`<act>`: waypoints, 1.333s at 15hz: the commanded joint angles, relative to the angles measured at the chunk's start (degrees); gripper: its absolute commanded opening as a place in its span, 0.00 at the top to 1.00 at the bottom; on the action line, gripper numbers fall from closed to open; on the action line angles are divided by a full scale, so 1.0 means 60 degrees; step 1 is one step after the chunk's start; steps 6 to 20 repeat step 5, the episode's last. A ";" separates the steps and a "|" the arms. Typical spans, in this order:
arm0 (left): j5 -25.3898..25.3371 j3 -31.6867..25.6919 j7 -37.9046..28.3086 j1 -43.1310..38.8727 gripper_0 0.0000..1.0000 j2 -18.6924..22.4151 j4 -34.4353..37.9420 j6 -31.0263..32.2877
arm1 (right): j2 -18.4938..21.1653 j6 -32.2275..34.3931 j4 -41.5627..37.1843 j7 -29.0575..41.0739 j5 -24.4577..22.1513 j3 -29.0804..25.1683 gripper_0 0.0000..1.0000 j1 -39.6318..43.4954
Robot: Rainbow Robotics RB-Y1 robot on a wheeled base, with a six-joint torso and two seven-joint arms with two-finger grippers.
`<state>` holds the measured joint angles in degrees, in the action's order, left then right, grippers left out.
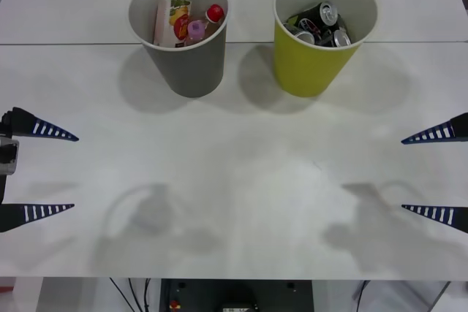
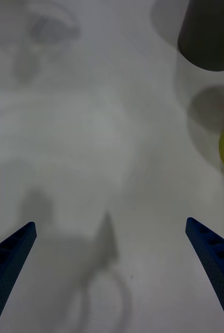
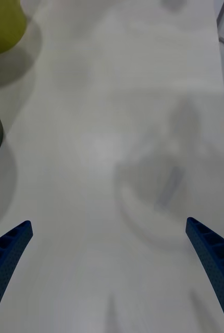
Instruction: Put the can into the green bin and the plastic bottle into the gray bin
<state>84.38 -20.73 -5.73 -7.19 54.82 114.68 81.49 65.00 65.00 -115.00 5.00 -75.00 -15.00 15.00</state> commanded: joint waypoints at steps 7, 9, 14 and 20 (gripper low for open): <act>-0.0016 0.0043 0.0002 -0.0223 0.00 -0.0040 0.0047 -0.0002 | 0.0000 0.0000 0.0000 0.0000 0.0000 0.0000 0.00 0.0000; -0.0016 0.0043 0.0002 -0.0223 0.00 -0.0040 0.0047 -0.0002 | 0.0000 0.0000 0.0000 0.0000 0.0000 0.0000 0.00 0.0000; -0.0016 0.0043 0.0002 -0.0223 0.00 -0.0040 0.0047 -0.0002 | 0.0000 0.0000 0.0000 0.0000 0.0000 0.0000 0.00 0.0000; -0.0016 0.0043 0.0002 -0.0223 0.00 -0.0040 0.0047 -0.0002 | 0.0000 0.0000 0.0000 0.0000 0.0000 0.0000 0.00 0.0000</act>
